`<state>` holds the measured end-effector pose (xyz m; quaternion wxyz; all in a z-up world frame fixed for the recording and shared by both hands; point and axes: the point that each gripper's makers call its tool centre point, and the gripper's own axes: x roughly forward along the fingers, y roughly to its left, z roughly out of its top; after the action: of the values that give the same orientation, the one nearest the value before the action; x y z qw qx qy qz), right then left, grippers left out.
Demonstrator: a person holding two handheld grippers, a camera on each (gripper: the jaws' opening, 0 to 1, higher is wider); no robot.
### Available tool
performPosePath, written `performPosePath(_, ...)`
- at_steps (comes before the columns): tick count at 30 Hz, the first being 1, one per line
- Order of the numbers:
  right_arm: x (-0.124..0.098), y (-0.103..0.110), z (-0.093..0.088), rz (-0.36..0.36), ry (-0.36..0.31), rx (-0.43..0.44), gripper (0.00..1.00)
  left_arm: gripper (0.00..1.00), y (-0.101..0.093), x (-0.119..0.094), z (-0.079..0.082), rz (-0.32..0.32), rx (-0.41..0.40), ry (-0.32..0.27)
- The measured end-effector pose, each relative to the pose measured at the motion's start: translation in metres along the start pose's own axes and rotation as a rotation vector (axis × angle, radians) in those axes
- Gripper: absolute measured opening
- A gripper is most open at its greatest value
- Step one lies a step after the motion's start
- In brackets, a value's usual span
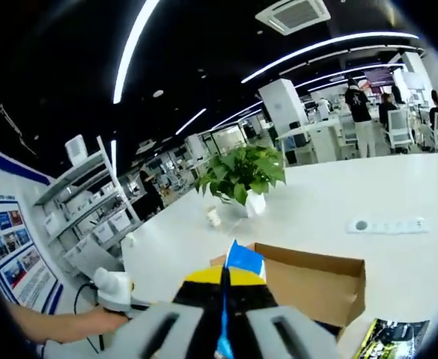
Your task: Operate the shoe box by opening the lid, removing the specified soft item, and placing it in the target area until the item is outside and the box remains undamaged.
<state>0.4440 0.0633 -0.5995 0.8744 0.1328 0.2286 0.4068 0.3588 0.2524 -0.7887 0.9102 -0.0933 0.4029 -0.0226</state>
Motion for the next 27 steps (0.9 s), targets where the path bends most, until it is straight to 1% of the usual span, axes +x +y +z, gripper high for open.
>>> performPosePath(8,-0.021,-0.01,0.018,-0.014,-0.048,0.023,0.0,0.03,-0.005,-0.004,-0.001,0.001,0.0,-0.001)
performPosePath(14,-0.036,-0.019,0.025,-0.029,-0.076,0.058,0.0,0.03,-0.005,-0.005,-0.001,0.001,-0.001,-0.002)
performPosePath(17,-0.044,-0.026,0.03,-0.034,-0.099,0.095,0.0,0.03,-0.006,-0.005,-0.001,0.0,-0.003,-0.005)
performPosePath(19,-0.051,-0.034,0.033,-0.05,-0.115,0.099,0.0,0.03,-0.005,-0.005,-0.001,-0.003,-0.012,-0.006)
performPosePath(24,-0.066,-0.049,0.037,-0.073,-0.146,0.132,0.0,0.03,-0.005,-0.004,-0.001,-0.002,-0.011,-0.007)
performPosePath(27,-0.075,-0.054,0.036,-0.092,-0.155,0.139,0.0,0.03,-0.005,-0.004,-0.001,-0.002,-0.009,-0.007)
